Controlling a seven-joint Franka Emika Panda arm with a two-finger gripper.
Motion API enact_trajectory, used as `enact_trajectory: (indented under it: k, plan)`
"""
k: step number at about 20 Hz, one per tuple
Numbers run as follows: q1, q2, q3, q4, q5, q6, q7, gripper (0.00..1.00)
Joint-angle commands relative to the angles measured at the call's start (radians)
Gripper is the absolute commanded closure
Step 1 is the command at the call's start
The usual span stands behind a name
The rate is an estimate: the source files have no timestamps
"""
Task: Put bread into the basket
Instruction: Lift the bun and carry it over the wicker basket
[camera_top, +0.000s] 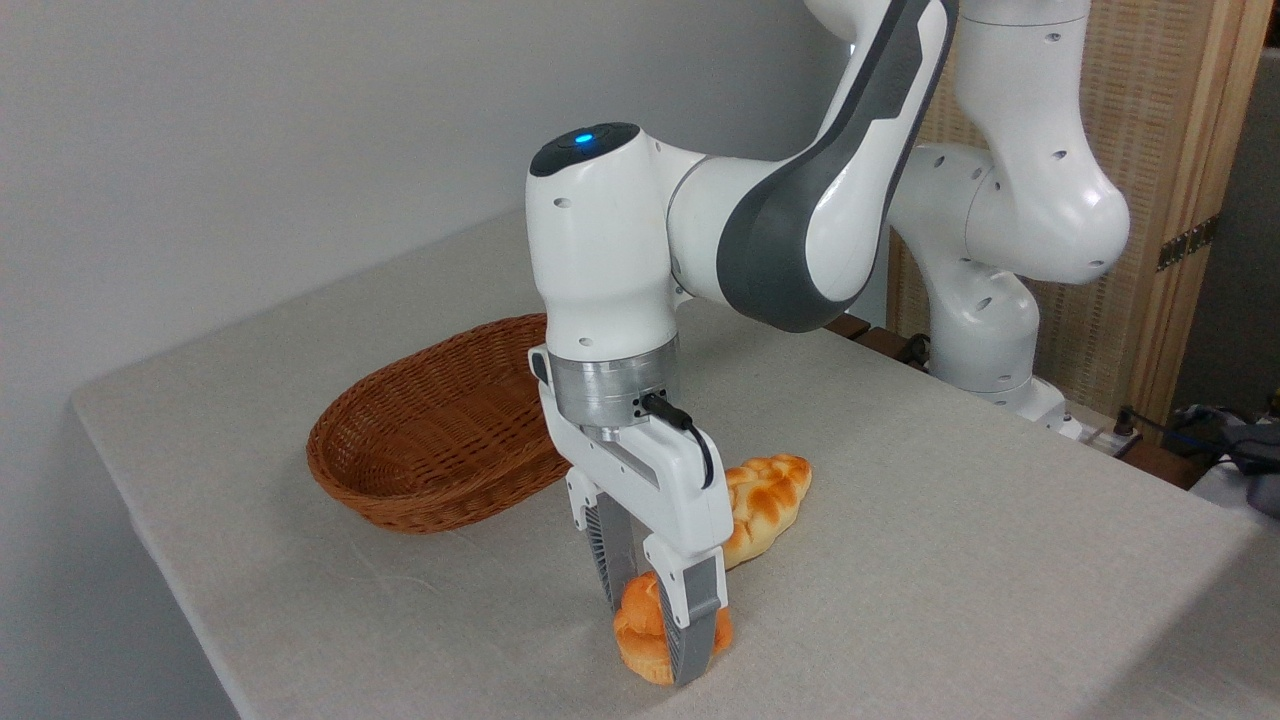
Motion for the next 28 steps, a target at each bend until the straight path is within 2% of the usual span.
enact_trajectory:
  k: [1,3,5,6,7,10,12,14,15,16,18,21,23,24,28]
  plan:
    - [-0.006,-0.009,0.006,-0.007,-0.008,0.001,0.014,0.1]
    - [-0.01,-0.009,-0.002,-0.006,-0.01,0.001,0.014,0.45]
    - [-0.011,-0.009,-0.002,-0.006,-0.01,0.001,0.015,0.48]
    - [-0.011,-0.009,-0.002,-0.006,-0.01,0.001,0.015,0.55]
    - [-0.011,-0.009,-0.002,-0.004,-0.01,0.001,0.021,0.58]
    - [-0.011,-0.009,-0.002,-0.003,-0.011,0.003,0.023,0.58]
    - [-0.011,-0.011,-0.002,-0.001,-0.011,0.003,0.023,0.64]
    - [-0.011,-0.012,-0.003,0.002,-0.02,0.003,0.021,0.65]
    - [-0.011,-0.015,-0.003,0.006,-0.049,0.003,0.021,0.65]
    - [-0.011,-0.015,-0.003,0.014,-0.109,0.003,0.02,0.64]
    - [-0.015,-0.015,-0.005,0.032,-0.267,0.001,0.023,0.64]
    - [-0.015,-0.018,-0.006,0.075,-0.411,0.0,0.008,0.63]
    - [-0.017,-0.022,-0.006,0.098,-0.5,-0.009,-0.003,0.56]
    - [-0.017,-0.032,-0.006,0.101,-0.533,-0.026,-0.02,0.56]
    - [-0.017,-0.072,-0.046,0.153,-0.536,-0.15,-0.138,0.57]
